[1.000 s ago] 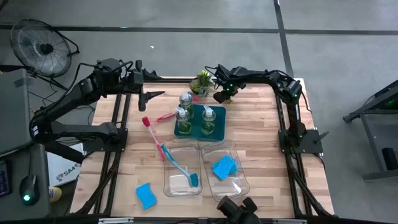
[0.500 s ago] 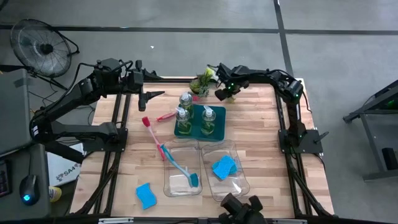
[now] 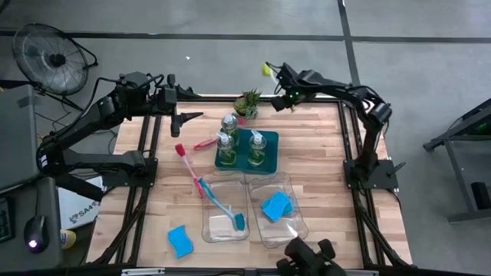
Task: Pick & Place Kitchen Sink Supplies
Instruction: Put the green dish brush into the left transparent bin
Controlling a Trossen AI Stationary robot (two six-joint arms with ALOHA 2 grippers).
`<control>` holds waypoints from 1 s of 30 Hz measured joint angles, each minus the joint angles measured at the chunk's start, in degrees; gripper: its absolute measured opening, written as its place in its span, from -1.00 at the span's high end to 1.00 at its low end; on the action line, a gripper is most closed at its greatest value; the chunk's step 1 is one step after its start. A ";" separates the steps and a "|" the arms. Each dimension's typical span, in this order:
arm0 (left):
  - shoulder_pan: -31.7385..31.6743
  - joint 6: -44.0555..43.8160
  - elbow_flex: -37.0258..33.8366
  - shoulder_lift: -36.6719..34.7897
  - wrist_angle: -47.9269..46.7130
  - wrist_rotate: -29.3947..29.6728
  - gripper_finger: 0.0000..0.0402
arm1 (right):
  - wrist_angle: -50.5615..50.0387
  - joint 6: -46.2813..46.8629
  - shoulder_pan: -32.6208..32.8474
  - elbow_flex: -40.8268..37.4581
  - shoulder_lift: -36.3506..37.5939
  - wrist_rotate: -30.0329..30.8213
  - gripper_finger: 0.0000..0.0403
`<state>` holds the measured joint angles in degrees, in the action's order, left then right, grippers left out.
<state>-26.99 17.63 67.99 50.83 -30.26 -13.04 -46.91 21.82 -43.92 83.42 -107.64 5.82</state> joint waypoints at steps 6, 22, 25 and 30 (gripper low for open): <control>0.01 0.00 0.00 0.00 0.00 0.00 -0.21 | 0.20 0.25 -0.28 0.02 7.01 2.78 0.63; 0.01 0.08 0.00 0.05 0.63 5.17 -0.21 | 6.10 0.48 1.21 0.11 23.19 11.30 0.63; -0.01 1.00 0.00 0.47 0.62 5.18 -0.21 | 7.86 0.00 2.21 0.11 25.47 11.67 0.63; 0.03 1.54 0.00 1.53 0.72 6.51 -0.21 | 12.96 -5.84 4.82 0.11 28.54 12.66 0.63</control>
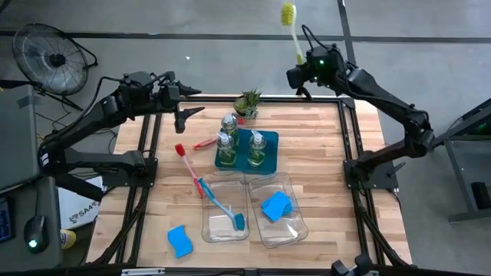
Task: Pick & Place Kitchen Sink Supplies
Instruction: Put the green dish brush into the left transparent bin
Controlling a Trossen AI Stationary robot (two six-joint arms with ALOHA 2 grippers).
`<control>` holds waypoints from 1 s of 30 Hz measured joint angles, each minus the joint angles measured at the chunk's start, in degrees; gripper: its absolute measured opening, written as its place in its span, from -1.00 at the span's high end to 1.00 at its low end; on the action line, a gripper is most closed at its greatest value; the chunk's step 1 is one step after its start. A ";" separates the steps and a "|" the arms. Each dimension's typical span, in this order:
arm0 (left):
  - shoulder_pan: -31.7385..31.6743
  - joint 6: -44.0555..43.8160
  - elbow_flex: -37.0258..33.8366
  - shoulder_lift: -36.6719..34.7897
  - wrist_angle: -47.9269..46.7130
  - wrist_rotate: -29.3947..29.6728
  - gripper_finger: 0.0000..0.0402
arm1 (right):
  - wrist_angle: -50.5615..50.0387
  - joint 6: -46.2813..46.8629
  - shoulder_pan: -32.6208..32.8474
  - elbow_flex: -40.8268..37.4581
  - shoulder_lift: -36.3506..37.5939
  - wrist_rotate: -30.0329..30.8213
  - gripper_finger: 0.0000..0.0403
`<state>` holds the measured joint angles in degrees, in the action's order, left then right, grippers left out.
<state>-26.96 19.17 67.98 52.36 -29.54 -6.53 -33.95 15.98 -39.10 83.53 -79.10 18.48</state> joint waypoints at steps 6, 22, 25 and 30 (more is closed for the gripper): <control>-0.02 0.60 0.00 2.06 -0.15 -0.08 -0.21 | 6.71 -0.40 2.78 0.00 2.59 0.57 0.63; -0.02 3.08 -0.02 3.69 -0.62 -3.84 -0.21 | 28.70 -7.20 11.62 0.09 4.71 -9.36 0.63; -0.02 3.07 -0.02 3.67 -0.60 -3.84 -0.21 | 31.06 -7.15 12.82 0.09 4.71 -11.98 0.63; -0.02 2.04 -0.02 3.67 0.24 -8.93 -0.21 | 34.77 -7.28 13.39 0.09 4.69 -24.35 0.63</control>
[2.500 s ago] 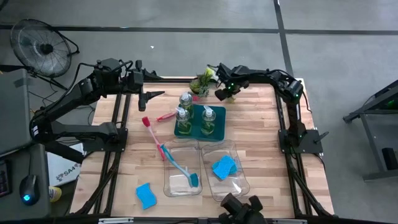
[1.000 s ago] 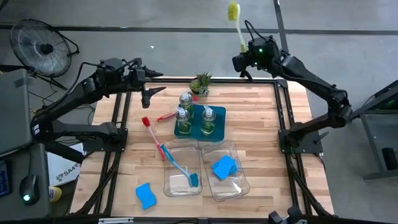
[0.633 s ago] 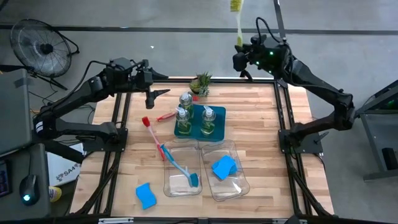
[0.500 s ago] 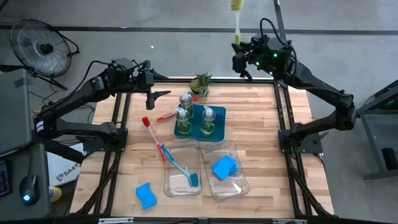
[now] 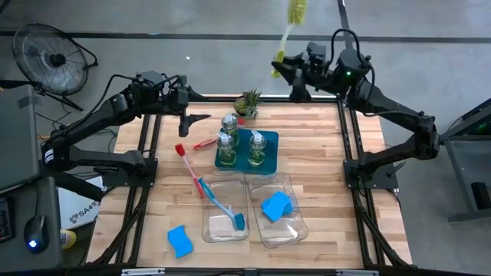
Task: Pick & Place Kitchen Sink Supplies
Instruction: Put the green dish brush into the left transparent bin
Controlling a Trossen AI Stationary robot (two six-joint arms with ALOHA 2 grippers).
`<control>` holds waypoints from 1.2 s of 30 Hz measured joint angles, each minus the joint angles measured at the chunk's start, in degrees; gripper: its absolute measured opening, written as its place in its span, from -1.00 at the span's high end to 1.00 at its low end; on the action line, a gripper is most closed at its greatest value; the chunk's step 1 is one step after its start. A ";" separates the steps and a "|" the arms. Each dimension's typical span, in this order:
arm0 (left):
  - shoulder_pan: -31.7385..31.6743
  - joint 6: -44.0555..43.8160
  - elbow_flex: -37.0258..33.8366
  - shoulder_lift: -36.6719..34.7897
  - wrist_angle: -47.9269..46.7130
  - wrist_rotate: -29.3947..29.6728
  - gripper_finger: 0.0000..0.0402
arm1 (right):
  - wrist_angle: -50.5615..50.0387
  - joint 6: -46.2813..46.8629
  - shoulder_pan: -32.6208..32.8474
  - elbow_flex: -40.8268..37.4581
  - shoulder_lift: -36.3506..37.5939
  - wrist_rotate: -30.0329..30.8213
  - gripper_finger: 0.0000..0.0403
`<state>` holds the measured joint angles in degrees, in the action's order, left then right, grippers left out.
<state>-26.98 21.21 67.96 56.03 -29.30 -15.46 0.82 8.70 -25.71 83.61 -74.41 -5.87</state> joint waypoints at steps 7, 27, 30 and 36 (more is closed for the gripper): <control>0.00 -3.67 0.00 0.00 6.50 -8.79 -0.21 | 4.55 4.71 -0.03 0.00 -0.09 -15.95 0.64; 9.37 -11.40 0.00 1.68 32.87 -8.83 -0.21 | 0.22 7.14 10.59 -0.02 -2.48 -23.88 0.64; 9.48 -14.15 0.02 4.62 41.96 -8.23 -0.21 | 0.28 6.78 11.33 -0.02 -3.46 -23.85 0.64; 9.40 -20.07 2.07 12.24 53.49 -8.89 -0.21 | 0.06 6.62 11.98 -0.04 -4.13 -23.85 0.64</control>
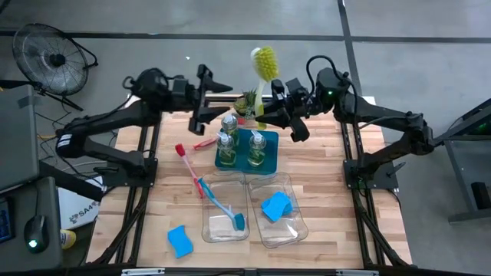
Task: Pick & Place Kitchen Sink Supplies
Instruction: Put the green dish brush into the left transparent bin
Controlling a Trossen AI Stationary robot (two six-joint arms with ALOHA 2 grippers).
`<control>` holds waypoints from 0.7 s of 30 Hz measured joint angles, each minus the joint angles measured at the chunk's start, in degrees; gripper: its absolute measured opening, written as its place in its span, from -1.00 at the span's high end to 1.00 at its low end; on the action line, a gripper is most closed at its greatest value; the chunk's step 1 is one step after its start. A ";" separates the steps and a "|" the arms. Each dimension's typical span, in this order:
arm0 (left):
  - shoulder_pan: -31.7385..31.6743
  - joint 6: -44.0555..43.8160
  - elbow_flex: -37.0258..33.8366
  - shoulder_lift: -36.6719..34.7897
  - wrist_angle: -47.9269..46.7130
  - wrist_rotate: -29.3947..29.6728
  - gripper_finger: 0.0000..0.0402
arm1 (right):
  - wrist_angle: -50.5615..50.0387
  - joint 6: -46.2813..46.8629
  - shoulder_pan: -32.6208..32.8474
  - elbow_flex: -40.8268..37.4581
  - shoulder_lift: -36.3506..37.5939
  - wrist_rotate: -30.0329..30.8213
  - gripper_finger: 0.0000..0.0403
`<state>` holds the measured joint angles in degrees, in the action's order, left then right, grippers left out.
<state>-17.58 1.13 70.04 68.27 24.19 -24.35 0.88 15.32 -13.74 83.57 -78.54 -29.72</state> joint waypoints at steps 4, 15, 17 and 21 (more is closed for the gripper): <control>0.16 -0.43 8.21 6.44 -0.73 -3.49 -0.21 | -0.02 -0.34 -0.02 0.00 0.00 -0.02 0.64; 2.29 -5.53 28.70 17.59 -18.80 -8.04 -0.21 | -3.21 -0.42 -0.09 -0.02 0.00 0.81 0.64; 2.30 -8.37 29.89 18.45 -18.82 -7.54 -0.21 | -4.25 -0.79 -0.09 -0.02 0.02 0.90 0.64; 2.23 -14.75 30.54 18.75 -18.76 -4.86 -0.21 | -5.22 -0.82 -0.09 -0.02 0.02 1.23 0.64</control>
<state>-15.35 -13.62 100.57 87.02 5.43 -29.20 -4.34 14.50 -13.82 83.55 -78.52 -28.49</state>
